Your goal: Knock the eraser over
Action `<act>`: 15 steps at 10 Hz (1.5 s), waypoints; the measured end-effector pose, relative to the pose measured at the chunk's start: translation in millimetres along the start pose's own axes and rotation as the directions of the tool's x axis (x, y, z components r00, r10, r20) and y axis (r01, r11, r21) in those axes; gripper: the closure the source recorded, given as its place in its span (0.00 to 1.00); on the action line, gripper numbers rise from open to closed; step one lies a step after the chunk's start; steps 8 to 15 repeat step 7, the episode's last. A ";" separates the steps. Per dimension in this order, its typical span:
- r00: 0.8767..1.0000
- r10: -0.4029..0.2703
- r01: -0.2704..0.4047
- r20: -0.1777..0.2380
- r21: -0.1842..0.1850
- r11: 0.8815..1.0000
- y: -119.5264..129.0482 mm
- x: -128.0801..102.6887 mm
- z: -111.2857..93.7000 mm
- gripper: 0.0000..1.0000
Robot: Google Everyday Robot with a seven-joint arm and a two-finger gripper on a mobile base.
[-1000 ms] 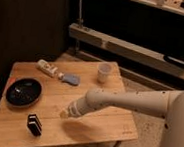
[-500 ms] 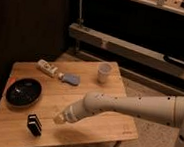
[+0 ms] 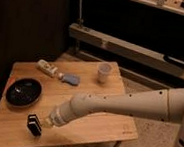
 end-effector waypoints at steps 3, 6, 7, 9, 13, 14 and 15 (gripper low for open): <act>0.999 -0.049 0.050 0.008 -0.078 0.996 6.8 -30.2 21.1 0.98; 1.000 -0.001 0.002 0.021 -0.048 0.999 2.9 -28.0 17.5 0.98; 0.999 0.025 -0.024 0.027 -0.024 0.999 -0.5 -25.3 14.6 0.98; 0.999 0.025 -0.024 0.027 -0.024 0.999 -0.5 -25.3 14.6 0.98; 0.999 0.025 -0.024 0.027 -0.024 0.999 -0.5 -25.3 14.6 0.98; 0.999 0.025 -0.024 0.027 -0.024 0.999 -0.5 -25.3 14.6 0.98; 0.999 0.025 -0.024 0.027 -0.024 0.999 -0.5 -25.3 14.6 0.98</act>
